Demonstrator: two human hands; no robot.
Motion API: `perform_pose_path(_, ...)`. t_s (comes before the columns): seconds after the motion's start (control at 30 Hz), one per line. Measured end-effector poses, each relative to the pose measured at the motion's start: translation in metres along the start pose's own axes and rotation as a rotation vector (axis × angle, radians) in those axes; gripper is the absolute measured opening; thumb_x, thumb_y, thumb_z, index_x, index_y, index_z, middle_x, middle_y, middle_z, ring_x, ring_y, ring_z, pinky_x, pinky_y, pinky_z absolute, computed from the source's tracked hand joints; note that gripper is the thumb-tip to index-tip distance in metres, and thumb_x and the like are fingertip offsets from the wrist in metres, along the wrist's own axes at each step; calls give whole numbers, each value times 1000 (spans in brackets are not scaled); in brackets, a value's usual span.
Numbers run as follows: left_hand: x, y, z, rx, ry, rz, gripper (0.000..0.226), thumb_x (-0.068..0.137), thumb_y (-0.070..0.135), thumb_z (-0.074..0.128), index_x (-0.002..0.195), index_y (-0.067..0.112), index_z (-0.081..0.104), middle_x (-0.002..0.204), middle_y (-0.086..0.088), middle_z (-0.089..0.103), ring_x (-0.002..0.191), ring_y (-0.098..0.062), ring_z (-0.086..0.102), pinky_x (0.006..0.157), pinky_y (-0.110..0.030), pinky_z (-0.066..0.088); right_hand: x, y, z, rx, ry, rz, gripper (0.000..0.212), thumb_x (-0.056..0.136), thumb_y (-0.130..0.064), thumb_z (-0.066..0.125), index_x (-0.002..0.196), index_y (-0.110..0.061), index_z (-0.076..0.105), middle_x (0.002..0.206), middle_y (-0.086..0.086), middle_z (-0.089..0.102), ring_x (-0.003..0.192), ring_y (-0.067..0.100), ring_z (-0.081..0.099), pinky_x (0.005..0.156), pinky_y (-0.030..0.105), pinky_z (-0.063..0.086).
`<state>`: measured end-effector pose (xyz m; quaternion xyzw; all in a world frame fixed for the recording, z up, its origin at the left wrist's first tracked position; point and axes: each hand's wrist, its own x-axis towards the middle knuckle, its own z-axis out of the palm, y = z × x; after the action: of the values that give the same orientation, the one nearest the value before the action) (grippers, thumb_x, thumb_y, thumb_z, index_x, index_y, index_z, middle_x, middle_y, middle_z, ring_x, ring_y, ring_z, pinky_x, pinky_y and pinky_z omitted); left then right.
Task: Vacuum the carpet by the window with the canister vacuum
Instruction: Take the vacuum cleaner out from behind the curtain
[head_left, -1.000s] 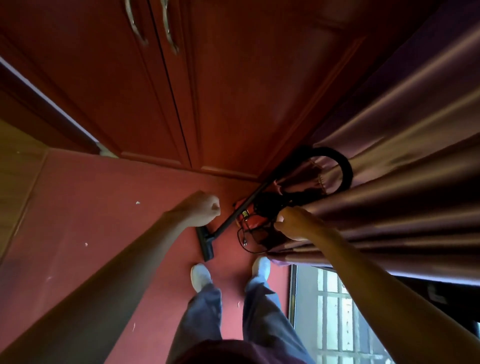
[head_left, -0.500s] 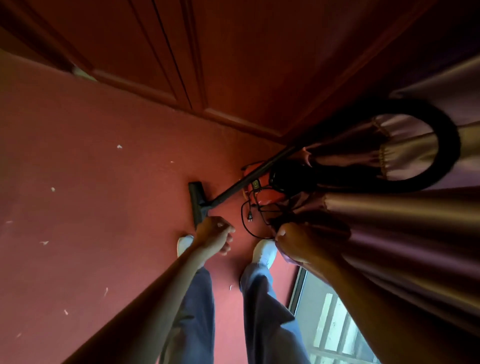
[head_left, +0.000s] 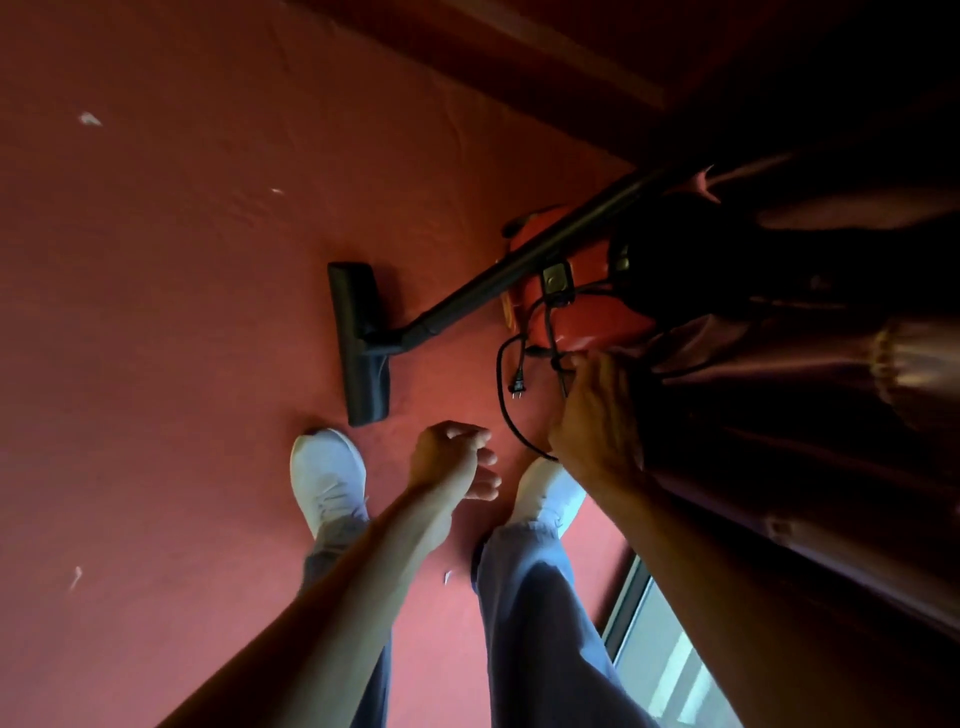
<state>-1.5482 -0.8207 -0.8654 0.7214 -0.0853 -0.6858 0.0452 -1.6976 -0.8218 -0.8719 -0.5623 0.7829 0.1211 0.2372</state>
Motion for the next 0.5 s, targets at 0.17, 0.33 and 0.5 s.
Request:
perform_pose_path(0.17, 23, -22, 17, -82, -12, -27, 18, 99, 5, 51, 87, 6, 65, 66, -9, 60, 32, -14, 55, 33, -21, 45, 24, 6, 35, -210, -241, 45, 67, 87, -11, 56, 147, -7, 29, 137, 14, 51, 130, 32, 45, 112, 45, 25)
perform_pose_path(0.33, 20, -29, 18, -87, -18, -30, 21, 98, 4, 50, 84, 8, 65, 64, -7, 59, 32, -12, 54, 34, -20, 45, 22, 14, 57, -183, -278, 97, 26, 96, -33, 49, 116, -20, 58, 110, 9, 69, 111, 30, 59, 101, 42, 26)
perform_pose_path(0.5, 16, -21, 10, -134, 33, -66, 16, 98, 4, 50, 90, 6, 63, 71, -10, 60, 32, -12, 55, 34, -21, 47, 12, 1, 31, -27, -143, 88, 28, 97, -33, 47, 106, -19, 69, 108, 9, 71, 108, 30, 59, 95, 41, 26)
